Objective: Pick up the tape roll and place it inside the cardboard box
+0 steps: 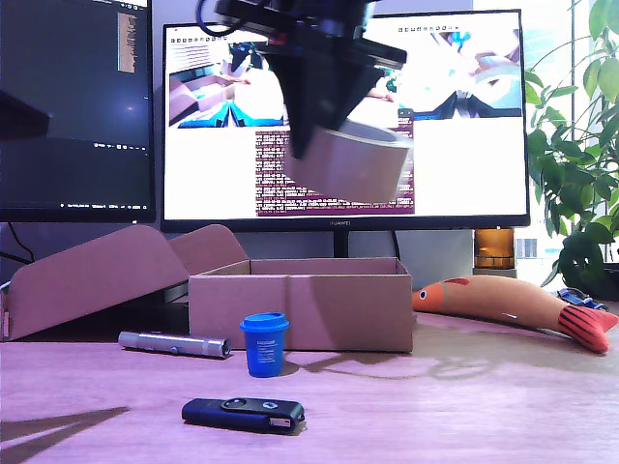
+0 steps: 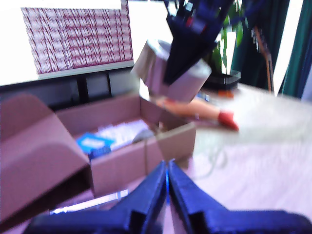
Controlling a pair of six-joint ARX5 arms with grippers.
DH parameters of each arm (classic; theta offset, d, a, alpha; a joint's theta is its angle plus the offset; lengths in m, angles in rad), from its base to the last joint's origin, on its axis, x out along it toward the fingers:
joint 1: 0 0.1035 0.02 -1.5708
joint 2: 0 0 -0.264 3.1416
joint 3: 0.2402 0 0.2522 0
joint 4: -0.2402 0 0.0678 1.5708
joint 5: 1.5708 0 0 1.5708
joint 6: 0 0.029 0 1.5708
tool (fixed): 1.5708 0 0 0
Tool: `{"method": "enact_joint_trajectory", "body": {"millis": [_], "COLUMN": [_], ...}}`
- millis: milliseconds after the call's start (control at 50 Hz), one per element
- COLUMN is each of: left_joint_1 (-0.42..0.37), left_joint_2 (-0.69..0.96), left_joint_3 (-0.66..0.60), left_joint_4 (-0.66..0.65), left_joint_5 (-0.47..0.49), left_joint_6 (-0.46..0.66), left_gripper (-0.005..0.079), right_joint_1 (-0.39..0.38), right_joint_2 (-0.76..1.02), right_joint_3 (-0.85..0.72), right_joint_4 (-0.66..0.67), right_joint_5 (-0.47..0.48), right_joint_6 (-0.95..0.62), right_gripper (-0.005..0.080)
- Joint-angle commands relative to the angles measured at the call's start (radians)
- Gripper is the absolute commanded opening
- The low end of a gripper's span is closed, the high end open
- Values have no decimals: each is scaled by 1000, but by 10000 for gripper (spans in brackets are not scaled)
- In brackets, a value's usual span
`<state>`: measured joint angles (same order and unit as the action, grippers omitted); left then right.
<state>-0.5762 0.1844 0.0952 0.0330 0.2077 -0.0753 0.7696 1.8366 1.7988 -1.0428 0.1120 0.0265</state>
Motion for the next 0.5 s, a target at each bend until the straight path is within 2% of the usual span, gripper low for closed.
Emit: {"method": "enact_joint_trajectory", "body": {"millis": [0,300,480], "left_joint_1": [-3,-3,-3], "left_joint_2": [-3,-3,-3], "left_joint_3": [-3,-3,-3], "left_joint_4": [13,13,12], "left_joint_5": [-1,0,0], "left_joint_6": [-5,-23,-23], "left_gripper": [-19,-19,-19], "right_joint_1": [-19,-86,-119], "right_joint_2": [3,60,128], "right_joint_3": [16,16,16], "right_joint_4": [43,226,313], "right_joint_5": [5,1,-36], "right_joint_6": [-16,-80,-85], "right_gripper": [-13,-13,-13]}}
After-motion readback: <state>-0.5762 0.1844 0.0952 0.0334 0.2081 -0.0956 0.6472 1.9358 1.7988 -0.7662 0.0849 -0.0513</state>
